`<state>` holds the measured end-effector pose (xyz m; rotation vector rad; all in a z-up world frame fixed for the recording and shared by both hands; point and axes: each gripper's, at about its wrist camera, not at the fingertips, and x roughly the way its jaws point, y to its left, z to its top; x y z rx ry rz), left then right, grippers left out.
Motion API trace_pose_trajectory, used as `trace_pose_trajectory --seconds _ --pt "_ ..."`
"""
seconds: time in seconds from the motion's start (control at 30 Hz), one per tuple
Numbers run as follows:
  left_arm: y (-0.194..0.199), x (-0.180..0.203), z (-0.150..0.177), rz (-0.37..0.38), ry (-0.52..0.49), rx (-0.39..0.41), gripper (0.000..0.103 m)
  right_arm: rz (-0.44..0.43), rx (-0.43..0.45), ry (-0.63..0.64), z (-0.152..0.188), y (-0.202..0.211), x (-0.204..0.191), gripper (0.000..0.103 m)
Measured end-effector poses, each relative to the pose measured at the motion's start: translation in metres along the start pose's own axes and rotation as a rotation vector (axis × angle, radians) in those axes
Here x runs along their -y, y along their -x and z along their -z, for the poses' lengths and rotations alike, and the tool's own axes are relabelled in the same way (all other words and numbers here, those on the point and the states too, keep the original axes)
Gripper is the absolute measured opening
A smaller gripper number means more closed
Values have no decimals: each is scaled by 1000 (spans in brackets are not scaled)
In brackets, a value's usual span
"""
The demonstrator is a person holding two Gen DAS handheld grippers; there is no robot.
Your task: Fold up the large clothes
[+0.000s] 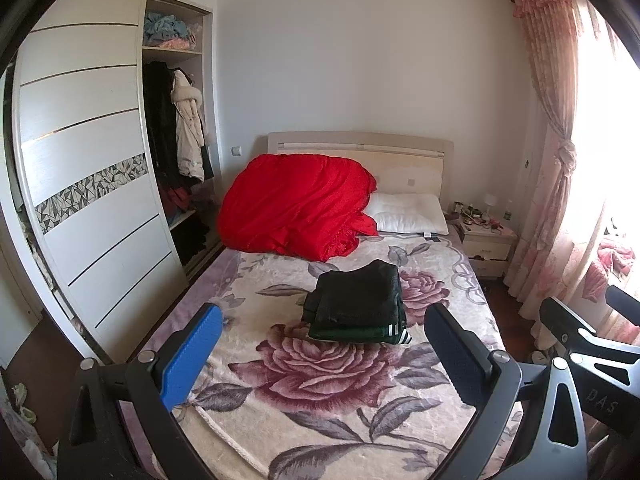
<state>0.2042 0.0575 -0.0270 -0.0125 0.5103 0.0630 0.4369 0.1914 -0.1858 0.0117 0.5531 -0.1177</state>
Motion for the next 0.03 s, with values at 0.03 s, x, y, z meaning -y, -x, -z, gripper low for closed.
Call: trace_pose_trajectory --seconds 0.03 --pt "0 0 0 5 1 -1 103 1 -1 1 0 0 0 103"
